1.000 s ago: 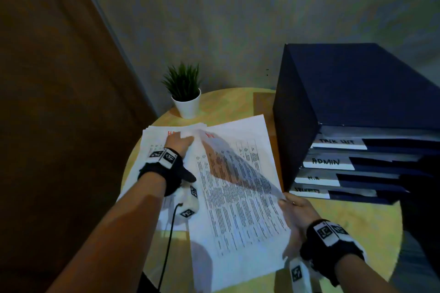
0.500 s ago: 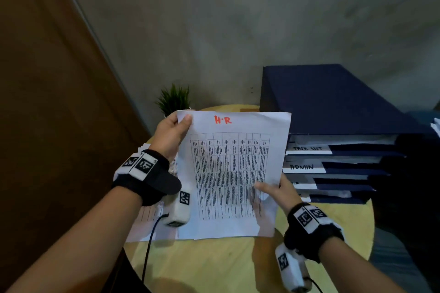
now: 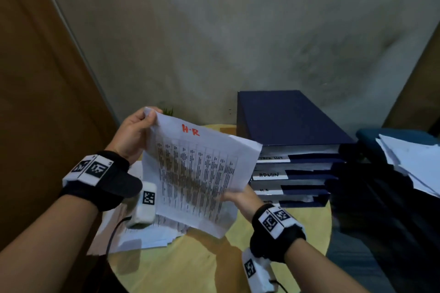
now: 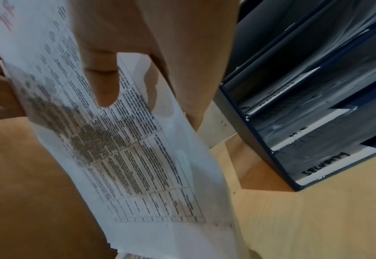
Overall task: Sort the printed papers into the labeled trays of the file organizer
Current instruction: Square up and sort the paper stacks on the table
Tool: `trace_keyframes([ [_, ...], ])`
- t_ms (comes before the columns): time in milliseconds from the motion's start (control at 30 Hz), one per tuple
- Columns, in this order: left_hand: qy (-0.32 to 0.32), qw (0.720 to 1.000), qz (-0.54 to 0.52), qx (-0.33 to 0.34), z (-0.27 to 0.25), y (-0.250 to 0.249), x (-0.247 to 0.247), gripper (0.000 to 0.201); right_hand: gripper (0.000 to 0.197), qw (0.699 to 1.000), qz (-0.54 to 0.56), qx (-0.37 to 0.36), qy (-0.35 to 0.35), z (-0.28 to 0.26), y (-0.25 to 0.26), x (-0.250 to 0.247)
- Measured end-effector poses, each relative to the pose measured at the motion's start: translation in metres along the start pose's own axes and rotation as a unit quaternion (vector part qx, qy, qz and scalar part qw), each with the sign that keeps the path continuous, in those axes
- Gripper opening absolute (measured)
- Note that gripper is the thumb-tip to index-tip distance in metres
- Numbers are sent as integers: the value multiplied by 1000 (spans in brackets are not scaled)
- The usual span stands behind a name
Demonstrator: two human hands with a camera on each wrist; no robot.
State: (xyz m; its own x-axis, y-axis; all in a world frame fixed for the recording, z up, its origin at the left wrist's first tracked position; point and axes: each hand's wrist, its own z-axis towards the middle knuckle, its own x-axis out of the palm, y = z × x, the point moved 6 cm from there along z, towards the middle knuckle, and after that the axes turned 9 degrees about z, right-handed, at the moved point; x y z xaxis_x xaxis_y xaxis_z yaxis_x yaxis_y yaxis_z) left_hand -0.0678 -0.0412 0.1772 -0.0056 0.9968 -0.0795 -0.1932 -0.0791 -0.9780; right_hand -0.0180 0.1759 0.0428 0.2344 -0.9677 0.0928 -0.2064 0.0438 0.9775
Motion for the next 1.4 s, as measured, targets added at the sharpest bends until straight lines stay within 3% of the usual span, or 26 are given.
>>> trace_keyframes([
  [133,-44,997,-56,10,-5,-8,-8,55,26,998,52,7,-17,-12,1,4],
  [233,-97,995,-32,0,-5,5,-13,32,25,989,116,5,-87,-16,4,-7],
  [300,-61,997,46,-33,-12,18,-6,19,30,978,174,3,-115,-22,9,-13],
  [433,91,972,141,-167,-47,66,24,28,27,953,263,4,-148,-39,13,-33],
  [533,126,953,180,-207,-56,96,41,44,17,938,291,9,-187,-44,0,-55],
  [700,128,902,401,-93,-34,105,98,26,48,884,340,37,-318,-62,-48,-86],
  [867,155,844,513,9,-40,106,173,24,46,801,328,121,-486,-90,-105,-102],
  [933,168,820,545,38,-44,113,196,28,45,784,312,162,-511,-101,-125,-109],
  [1133,244,754,609,-27,-47,173,218,25,43,779,246,265,-512,-118,-171,-111],
  [1267,271,755,584,-121,-58,211,207,32,45,772,212,284,-527,-122,-184,-118],
  [1400,247,797,522,-177,-67,226,193,35,42,796,161,241,-531,-118,-174,-133],
])
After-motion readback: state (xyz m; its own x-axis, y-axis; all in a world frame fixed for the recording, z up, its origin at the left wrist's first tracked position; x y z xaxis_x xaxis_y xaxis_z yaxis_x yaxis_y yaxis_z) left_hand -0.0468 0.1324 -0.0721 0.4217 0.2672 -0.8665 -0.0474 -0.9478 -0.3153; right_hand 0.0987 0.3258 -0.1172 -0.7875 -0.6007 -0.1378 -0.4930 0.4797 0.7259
